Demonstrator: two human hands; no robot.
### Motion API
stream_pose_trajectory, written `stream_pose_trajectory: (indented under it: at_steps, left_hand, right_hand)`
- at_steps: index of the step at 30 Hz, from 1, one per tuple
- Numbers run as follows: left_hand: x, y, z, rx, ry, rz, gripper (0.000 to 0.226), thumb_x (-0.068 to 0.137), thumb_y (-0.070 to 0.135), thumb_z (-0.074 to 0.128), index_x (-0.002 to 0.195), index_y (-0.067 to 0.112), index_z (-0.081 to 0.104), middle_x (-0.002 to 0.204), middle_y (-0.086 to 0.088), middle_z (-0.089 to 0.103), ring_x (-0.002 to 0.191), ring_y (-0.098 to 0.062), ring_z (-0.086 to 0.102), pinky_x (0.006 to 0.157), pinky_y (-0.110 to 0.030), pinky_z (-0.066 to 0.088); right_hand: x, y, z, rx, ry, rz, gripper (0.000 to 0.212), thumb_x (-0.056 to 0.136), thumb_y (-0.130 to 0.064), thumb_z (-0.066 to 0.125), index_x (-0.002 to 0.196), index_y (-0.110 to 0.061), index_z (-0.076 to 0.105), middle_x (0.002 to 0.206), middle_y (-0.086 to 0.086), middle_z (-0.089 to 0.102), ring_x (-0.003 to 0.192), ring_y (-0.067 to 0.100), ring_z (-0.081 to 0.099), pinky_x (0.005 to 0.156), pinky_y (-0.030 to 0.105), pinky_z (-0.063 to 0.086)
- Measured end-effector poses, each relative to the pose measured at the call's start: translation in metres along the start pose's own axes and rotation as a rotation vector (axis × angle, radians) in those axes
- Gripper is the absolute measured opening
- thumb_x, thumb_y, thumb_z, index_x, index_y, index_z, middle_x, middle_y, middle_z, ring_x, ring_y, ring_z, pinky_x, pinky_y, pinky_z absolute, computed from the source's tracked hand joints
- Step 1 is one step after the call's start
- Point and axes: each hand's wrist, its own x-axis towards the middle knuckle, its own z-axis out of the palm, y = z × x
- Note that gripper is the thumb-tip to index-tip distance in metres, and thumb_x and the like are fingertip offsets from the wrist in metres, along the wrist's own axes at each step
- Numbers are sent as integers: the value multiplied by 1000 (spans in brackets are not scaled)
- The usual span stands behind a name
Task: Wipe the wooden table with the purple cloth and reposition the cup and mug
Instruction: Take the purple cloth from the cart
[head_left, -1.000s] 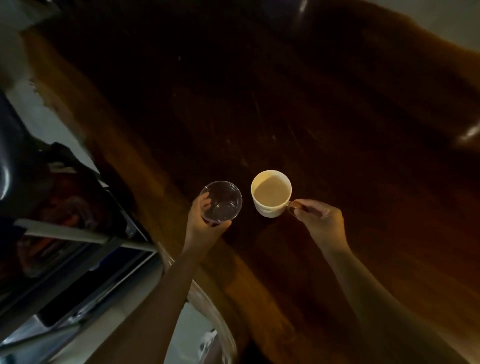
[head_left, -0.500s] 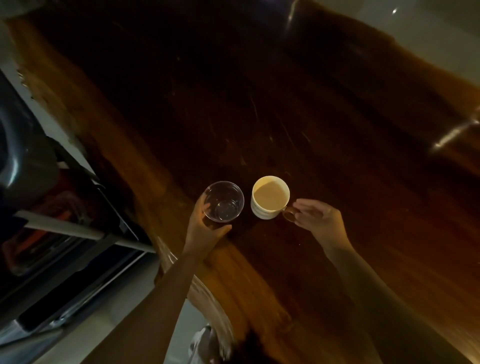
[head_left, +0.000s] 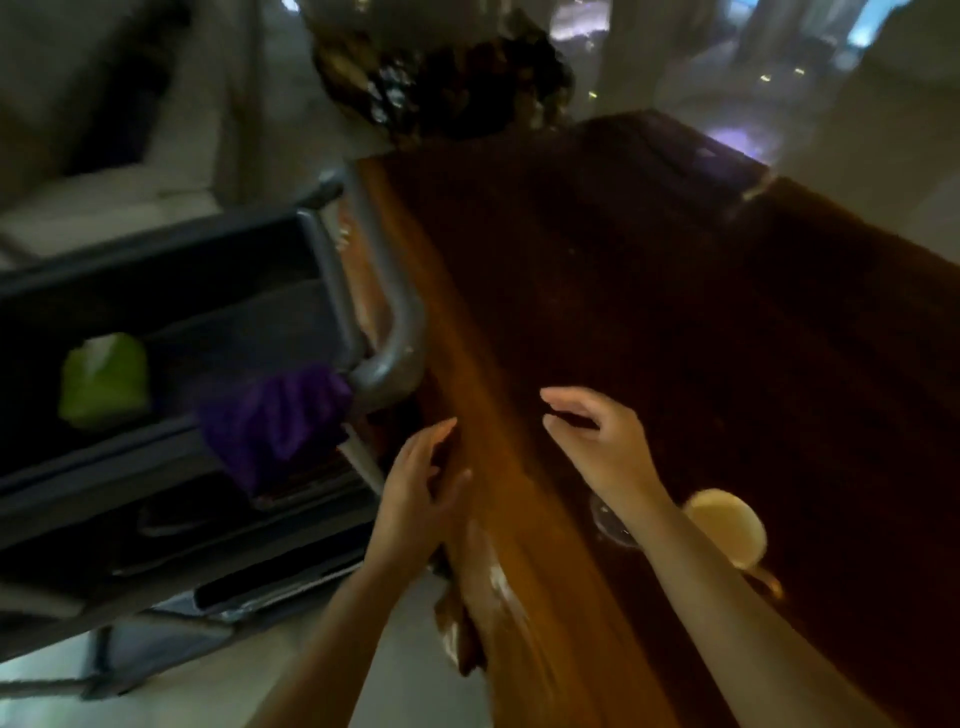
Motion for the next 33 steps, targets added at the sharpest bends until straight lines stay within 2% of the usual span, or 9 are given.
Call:
stream_pose_trajectory:
  at_steps: [4,7,9,11,13,18,23,28,33]
  left_hand:
    - [26,-10,-100,283,274,202,37,81,11,62,117,16,54,117,-9,59,108,-21,54,93,-32,44]
    - [36,-39,-154,485,381,174,43,82,17,61,123,14,49,127,-13,54,122,-25,45,102,-39,37]
    - [38,-61,-170,594,273,54,60,84,28,59,137,25,32,146,-9,35,138,-23,20,109,-52,24]
    - [39,-81,-173,693,109,-69,73,85,43,53,141,38,7,156,-4,7,141,-18,-8,110,-55,9]
    - [39,-96,-168,731,11,-147,77,85,48,49,140,41,-5,156,-2,-6,139,-17,-16,110,-57,5]
    - [37,-110,-155,734,47,-124,73,88,33,52,142,33,3,156,-4,5,140,-19,-6,111,-46,0]
    - [32,-107,-160,613,200,-15,54,84,4,55,134,20,40,144,-8,40,134,-24,33,105,-32,29]
    - [33,-90,-166,593,175,14,44,84,4,56,126,16,51,134,-10,52,124,-24,47,101,-34,38]
    - [34,-44,-138,513,135,174,40,83,6,59,122,15,56,127,-11,58,118,-25,53,98,-37,43]
  right_hand:
    - [56,-60,86,-260,-109,-349,34,85,-20,61,119,-18,58,124,-1,61,118,12,50,99,27,39]
    - [83,-80,149,-456,-231,-498,47,86,-25,60,131,-18,47,142,6,46,134,22,34,107,35,29]
    - [94,-80,183,-640,-339,-565,57,87,-31,58,138,-23,34,151,4,31,141,23,19,110,43,26]
    - [102,-75,208,-783,-457,-578,66,86,-35,57,142,-27,23,156,4,17,143,24,7,112,48,22]
    - [107,-67,221,-830,-575,-520,71,86,-37,57,143,-31,15,157,3,6,143,24,-2,112,50,18]
    - [109,-46,228,-797,-648,-420,70,87,-28,58,143,-31,16,157,4,6,143,21,-2,114,44,13]
    - [95,-43,235,-715,-475,-490,57,86,-8,58,137,-22,37,152,6,29,142,20,16,111,37,25]
    - [91,-55,219,-617,-473,-442,42,89,-5,53,130,-13,48,143,10,44,135,19,33,111,34,27]
    - [75,-62,151,-601,-339,-484,42,87,-5,55,128,-13,50,139,8,49,132,16,39,108,28,27]
